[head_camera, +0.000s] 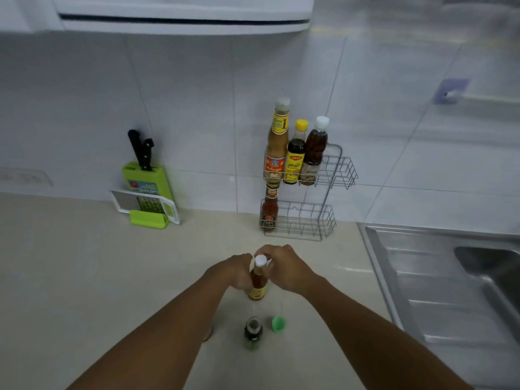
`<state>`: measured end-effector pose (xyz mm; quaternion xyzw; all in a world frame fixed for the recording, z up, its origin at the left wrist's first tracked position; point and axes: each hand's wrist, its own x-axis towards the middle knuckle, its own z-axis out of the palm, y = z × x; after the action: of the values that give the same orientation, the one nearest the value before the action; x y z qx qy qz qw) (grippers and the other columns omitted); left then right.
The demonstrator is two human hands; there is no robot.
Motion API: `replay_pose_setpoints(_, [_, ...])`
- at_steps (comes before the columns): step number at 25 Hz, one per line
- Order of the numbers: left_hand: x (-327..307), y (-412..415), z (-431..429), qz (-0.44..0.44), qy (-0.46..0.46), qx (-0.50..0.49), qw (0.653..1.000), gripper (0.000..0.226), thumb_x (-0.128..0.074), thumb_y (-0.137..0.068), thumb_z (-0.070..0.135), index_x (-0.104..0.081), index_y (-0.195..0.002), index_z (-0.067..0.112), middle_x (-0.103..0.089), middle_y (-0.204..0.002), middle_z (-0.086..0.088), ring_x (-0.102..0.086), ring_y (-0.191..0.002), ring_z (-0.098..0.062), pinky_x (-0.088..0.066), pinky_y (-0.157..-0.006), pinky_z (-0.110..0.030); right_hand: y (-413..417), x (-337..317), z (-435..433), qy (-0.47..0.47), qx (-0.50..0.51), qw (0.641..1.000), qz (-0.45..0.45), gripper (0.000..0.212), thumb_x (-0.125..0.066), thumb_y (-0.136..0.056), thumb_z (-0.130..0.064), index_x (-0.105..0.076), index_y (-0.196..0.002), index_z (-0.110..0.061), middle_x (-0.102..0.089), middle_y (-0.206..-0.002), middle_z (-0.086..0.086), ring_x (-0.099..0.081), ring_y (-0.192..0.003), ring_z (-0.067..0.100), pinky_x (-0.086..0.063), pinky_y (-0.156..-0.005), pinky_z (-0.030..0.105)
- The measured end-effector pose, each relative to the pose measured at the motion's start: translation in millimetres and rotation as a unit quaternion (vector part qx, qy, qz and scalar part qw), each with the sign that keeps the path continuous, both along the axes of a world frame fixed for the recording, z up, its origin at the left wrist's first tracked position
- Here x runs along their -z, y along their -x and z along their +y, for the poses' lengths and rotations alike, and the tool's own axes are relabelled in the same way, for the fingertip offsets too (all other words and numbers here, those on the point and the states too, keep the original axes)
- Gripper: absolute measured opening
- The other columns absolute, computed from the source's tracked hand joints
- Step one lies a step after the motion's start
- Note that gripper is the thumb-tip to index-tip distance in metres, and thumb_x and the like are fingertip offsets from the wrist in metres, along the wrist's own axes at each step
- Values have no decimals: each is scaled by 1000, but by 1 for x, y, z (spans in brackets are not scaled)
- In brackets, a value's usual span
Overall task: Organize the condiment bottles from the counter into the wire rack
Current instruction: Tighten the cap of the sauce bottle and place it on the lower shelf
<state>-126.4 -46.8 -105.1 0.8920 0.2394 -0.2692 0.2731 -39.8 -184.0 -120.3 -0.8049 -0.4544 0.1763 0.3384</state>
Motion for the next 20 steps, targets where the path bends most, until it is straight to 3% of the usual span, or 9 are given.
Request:
replay_pose_setpoints(4, [5, 7, -2, -155, 91, -64, 982, 75, -86, -68, 35, -52, -134, 27, -61, -129, -1, -60, -112, -19, -53, -94, -35, -9, -41, -11, -78, 74, 992, 71, 20, -83, -83, -17, -77, -102, -15, -80, -90, 4, -77, -77, 19, -63, -75, 38])
replay_pose_setpoints(7, [-22, 4, -2, -343, 193, -116, 912, 43, -88, -62, 29, -67, -99, 33, -68, -86, 11, -63, -76, -9, -53, -69, -32, -26, -101, -23, -158, 80, 975, 137, 20, -86, -78, -22, -73, -93, -21, -79, -79, 3, -78, -64, 20, -64, -61, 35])
replay_pose_setpoints(11, [-75, -10, -1, -319, 318, -2, 893, 28, -80, -66, 7, -65, -87, 18, -64, -74, -6, -64, -61, -21, -54, -59, -35, -42, -168, -35, -97, -7, 986, -137, 16, -61, -83, -44, -64, -94, -32, -65, -74, -28, -60, -63, -4, -41, -53, 22])
replay_pose_setpoints(13, [-91, -15, -5, -301, 319, 7, 899, 29, -80, -65, 13, -64, -89, 19, -65, -73, -7, -65, -58, -23, -54, -56, -35, -48, -179, -35, -56, -29, 972, -225, 26, -40, -91, -42, -60, -103, -30, -57, -65, -21, -52, -59, -4, -30, -52, 24])
replay_pose_setpoints(15, [-97, -21, -14, -371, 89, -7, 925, 41, -81, -62, 32, -63, -99, 31, -67, -77, 2, -65, -59, -18, -51, -53, -31, -55, -171, -32, -48, 36, 979, -192, 29, -33, -96, -35, -56, -106, -21, -52, -63, -12, -46, -56, 2, -30, -52, 29])
replay_pose_setpoints(17, [-92, -31, -19, -431, -298, 31, 851, 56, -83, -59, 47, -60, -107, 32, -71, -84, 5, -68, -67, -19, -47, -56, -28, -62, -160, -28, -23, 163, 986, 15, 29, -32, -101, -30, -54, -99, -11, -51, -66, 3, -44, -53, 14, -32, -50, 29])
replay_pose_setpoints(18, [-90, -33, -20, -450, -380, 44, 807, 59, -83, -58, 49, -59, -108, 30, -72, -87, 4, -69, -69, -20, -48, -57, -28, -64, -157, -27, -11, 205, 966, 154, 30, -31, -102, -29, -52, -94, -10, -45, -61, 5, -39, -46, 14, -30, -47, 25])
replay_pose_setpoints(19, [-91, -37, -21, -441, -382, 41, 811, 61, -82, -57, 51, -57, -109, 31, -72, -89, 5, -69, -72, -20, -49, -58, -28, -66, -158, -26, -3, 221, 946, 236, 30, -31, -101, -31, -51, -90, -11, -39, -56, 2, -33, -41, 13, -26, -43, 22])
replay_pose_setpoints(20, [-95, -39, -19, -417, -312, 31, 853, 61, -80, -57, 52, -57, -110, 34, -72, -92, 8, -69, -75, -18, -53, -61, -30, -69, -160, -27, 3, 210, 946, 246, 29, -34, -100, -32, -53, -88, -14, -39, -54, -2, -33, -40, 11, -26, -43, 21])
